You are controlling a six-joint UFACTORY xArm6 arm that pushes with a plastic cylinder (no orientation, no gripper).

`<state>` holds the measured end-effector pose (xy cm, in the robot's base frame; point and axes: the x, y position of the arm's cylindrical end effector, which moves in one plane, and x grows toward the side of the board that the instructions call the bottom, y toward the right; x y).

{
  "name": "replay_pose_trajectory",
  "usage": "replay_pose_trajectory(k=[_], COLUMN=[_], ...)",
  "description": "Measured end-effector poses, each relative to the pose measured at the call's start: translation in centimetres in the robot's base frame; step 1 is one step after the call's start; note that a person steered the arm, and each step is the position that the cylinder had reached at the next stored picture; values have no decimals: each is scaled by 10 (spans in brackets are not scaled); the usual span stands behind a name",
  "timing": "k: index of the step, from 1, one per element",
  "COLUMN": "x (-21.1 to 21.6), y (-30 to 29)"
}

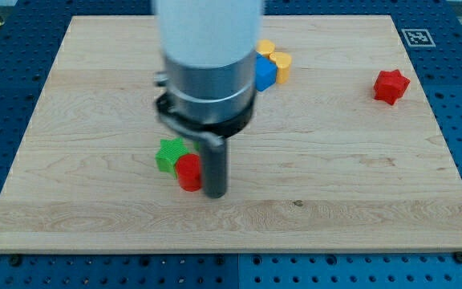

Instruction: Push the green star closer to the red star

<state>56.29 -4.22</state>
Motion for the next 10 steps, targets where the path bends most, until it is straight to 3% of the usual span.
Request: replay_pose_trajectory(k=[1,2,3,4,8,10], x=[23,-23,-45,-51,-51,-66], y=[-36,-100,-106,-82,143,223])
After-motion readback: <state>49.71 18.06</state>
